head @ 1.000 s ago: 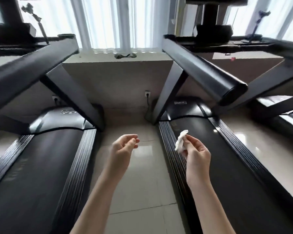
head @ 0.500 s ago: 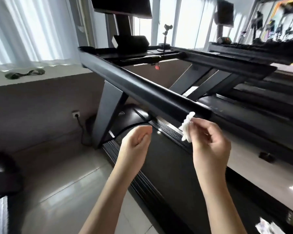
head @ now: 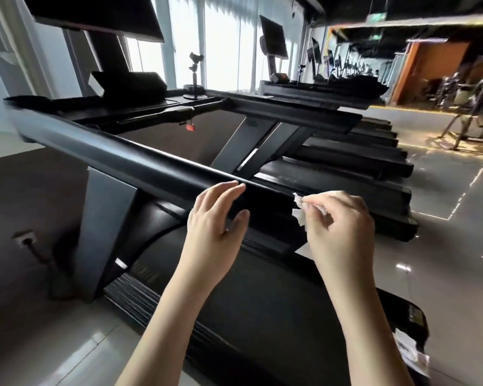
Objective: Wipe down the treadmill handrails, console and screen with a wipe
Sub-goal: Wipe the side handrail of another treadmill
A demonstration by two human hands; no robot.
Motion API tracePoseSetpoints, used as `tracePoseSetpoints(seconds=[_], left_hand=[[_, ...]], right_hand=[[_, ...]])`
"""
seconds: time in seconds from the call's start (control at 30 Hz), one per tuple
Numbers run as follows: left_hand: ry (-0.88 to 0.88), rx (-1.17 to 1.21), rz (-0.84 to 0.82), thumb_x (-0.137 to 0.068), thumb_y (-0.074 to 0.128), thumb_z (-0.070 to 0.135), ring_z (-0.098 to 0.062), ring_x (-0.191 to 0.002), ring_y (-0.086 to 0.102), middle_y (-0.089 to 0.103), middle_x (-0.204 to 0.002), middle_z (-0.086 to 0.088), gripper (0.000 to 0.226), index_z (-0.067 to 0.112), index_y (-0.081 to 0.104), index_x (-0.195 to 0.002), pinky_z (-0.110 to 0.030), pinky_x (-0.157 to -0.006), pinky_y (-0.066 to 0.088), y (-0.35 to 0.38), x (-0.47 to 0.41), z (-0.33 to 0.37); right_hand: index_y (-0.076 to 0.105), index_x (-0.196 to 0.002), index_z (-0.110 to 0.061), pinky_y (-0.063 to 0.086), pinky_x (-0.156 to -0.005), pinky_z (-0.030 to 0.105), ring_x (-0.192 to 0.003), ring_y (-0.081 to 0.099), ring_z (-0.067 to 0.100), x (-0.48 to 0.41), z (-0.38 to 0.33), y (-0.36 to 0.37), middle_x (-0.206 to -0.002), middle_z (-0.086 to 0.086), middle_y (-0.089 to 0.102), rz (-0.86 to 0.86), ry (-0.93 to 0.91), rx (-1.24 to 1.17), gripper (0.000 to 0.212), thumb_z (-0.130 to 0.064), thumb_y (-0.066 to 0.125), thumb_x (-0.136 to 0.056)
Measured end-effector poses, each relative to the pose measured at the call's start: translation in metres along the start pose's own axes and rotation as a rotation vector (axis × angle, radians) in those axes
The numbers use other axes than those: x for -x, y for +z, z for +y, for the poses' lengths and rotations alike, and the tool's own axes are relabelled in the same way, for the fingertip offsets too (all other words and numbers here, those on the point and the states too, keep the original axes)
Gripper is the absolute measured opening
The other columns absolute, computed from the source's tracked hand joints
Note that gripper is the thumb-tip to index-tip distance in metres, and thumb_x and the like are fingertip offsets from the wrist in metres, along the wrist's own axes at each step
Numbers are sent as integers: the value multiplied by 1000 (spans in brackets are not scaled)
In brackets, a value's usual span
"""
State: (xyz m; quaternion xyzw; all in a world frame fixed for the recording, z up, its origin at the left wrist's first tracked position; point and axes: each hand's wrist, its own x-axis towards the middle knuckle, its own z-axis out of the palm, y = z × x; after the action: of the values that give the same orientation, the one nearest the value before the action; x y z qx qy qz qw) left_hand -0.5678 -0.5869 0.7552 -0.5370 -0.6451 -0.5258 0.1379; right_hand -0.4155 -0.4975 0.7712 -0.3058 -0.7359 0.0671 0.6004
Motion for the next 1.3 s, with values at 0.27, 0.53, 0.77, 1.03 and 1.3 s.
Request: tracePoseSetpoints(seconds=[0.27, 0.53, 0.77, 1.03, 1.3], left_hand=[[161, -176, -115, -90, 41, 40, -19, -133, 39, 56, -135, 2, 50, 16, 59, -129, -42, -113, 21, 2, -38, -42], [266, -201, -94, -92, 42, 36, -26, -129, 44, 59, -130, -1, 45, 13, 59, -127, -47, -112, 21, 8, -39, -51], [320, -229, -112, -92, 43, 35, -28, -130, 42, 57, -131, -5, 47, 9, 56, -130, -48, -112, 18, 6, -40, -55], [308, -266, -89, -92, 44, 38, -30, -130, 43, 58, -131, -8, 51, 6, 56, -129, -53, -112, 21, 9, -38, -53], [273, -267, -66, -91, 43, 39, -29, -131, 40, 56, -132, -7, 51, 7, 55, -129, -50, -113, 17, 13, -34, -49]], right_hand=[[72, -72, -19, 50, -74, 47, -73, 65, 23, -22, -16, 34, -76, -5, 72, -140, 102, 128, 24, -19, 50, -81], [60, -61, -27, 38, -60, 31, -58, 46, 22, -11, -14, 21, -52, -9, 49, 125, 191, 348, 27, -7, 52, -77], [76, -93, -9, 52, -77, 49, -91, 68, 25, 24, -20, 23, -96, 1, 74, 200, -11, 371, 21, -3, 56, -88], [75, -97, -4, 51, -85, 42, -98, 65, 25, 43, -18, 32, -105, 5, 72, 267, -138, 405, 24, 10, 60, -85], [75, -97, -2, 52, -79, 42, -94, 60, 23, 49, -3, 34, -105, 4, 61, 396, -155, 349, 22, 11, 62, -86]])
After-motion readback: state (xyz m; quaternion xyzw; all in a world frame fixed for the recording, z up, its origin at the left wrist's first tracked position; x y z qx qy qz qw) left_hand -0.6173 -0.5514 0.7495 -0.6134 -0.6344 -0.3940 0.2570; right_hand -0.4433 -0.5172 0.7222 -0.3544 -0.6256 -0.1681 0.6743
